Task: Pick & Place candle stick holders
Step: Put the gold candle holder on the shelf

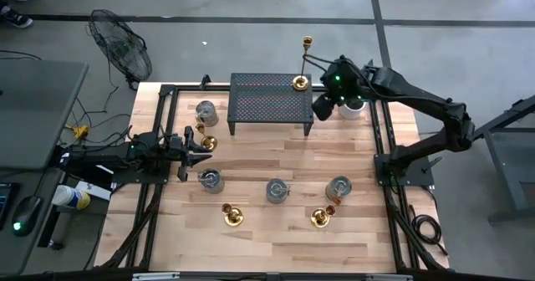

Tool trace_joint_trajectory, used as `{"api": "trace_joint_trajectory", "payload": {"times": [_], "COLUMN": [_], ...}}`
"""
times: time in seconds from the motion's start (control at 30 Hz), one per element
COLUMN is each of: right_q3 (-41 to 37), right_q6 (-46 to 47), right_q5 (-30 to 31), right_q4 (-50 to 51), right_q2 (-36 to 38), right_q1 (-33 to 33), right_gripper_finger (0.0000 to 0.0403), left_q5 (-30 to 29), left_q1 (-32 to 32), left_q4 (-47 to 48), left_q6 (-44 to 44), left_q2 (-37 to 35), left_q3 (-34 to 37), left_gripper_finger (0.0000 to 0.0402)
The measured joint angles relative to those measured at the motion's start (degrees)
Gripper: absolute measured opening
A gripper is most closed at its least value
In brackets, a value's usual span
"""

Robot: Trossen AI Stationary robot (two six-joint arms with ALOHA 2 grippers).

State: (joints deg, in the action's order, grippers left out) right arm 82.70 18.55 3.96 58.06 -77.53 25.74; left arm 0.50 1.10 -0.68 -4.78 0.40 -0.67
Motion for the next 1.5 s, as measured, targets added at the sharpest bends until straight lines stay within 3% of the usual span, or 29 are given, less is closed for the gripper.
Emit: {"api": "trace_joint_trajectory", "payload": {"times": [0.2, 0.47, 0.8, 1.2, 1.5], "right_q3": [-3.5, -18.7, -31.4, -38.7, -50.8], "right_q6": [2.1, 1.2, 12.2, 17.6, 15.9], "right_q5": [-2.8, -4.3, -6.3, -10.9, -10.8], "right_q4": [0.9, -7.4, -6.8, -8.1, -32.3], "right_q2": [3.9, 17.5, 31.2, 33.3, 29.0], "right_q1": [-3.9, -11.9, -26.1, -46.8, -57.2], "right_gripper_finger": [0.0217, 0.0212, 0.0209, 0.0210, 0.0210], "left_q5": [0.0, 0.0, 0.0, 0.0, 0.0], "left_q1": [0.0, 0.0, 0.0, 0.0, 0.0], "left_q4": [0.0, 0.0, 0.0, 0.0, 0.0], "left_q6": [0.0, 0.0, 0.0, 0.0, 0.0], "left_q2": [0.0, 0.0, 0.0, 0.0, 0.0], "left_q3": [0.0, 0.0, 0.0, 0.0, 0.0], "left_gripper_finger": [0.0072, 0.0072, 0.0072, 0.0072, 0.0072]}}
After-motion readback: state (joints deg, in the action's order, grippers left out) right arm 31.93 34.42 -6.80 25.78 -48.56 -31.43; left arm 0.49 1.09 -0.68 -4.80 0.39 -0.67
